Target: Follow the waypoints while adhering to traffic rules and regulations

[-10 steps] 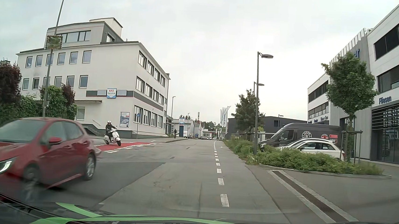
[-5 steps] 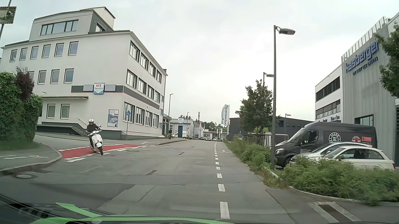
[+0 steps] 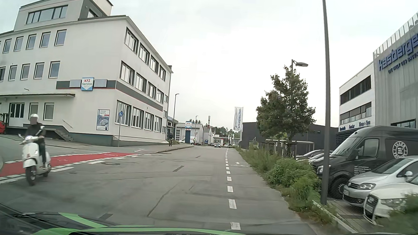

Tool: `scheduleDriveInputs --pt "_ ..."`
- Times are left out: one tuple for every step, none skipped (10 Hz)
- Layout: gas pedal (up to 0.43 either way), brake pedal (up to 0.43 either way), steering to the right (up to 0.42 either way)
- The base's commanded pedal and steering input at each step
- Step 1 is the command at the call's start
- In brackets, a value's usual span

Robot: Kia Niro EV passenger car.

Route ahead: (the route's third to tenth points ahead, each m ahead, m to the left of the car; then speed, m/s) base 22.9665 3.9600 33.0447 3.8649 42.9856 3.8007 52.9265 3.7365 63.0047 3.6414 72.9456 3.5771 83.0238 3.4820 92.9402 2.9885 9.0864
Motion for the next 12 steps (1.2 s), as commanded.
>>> scheduleDriveInputs --pt "0.087 0.0 -0.006" --pt "0.087 0.0 -0.006" --pt "0.087 0.0 -0.006" --pt "0.087 0.0 -0.006" --pt "0.087 0.0 -0.006" --pt "0.087 0.0 -0.006" --pt "0.087 0.0 -0.006" --pt "0.087 0.0 -0.006" --pt "0.087 0.0 -0.006" --pt "0.087 0.0 -0.006" --pt "0.087 0.0 -0.006" --pt "0.087 0.0 -0.006"
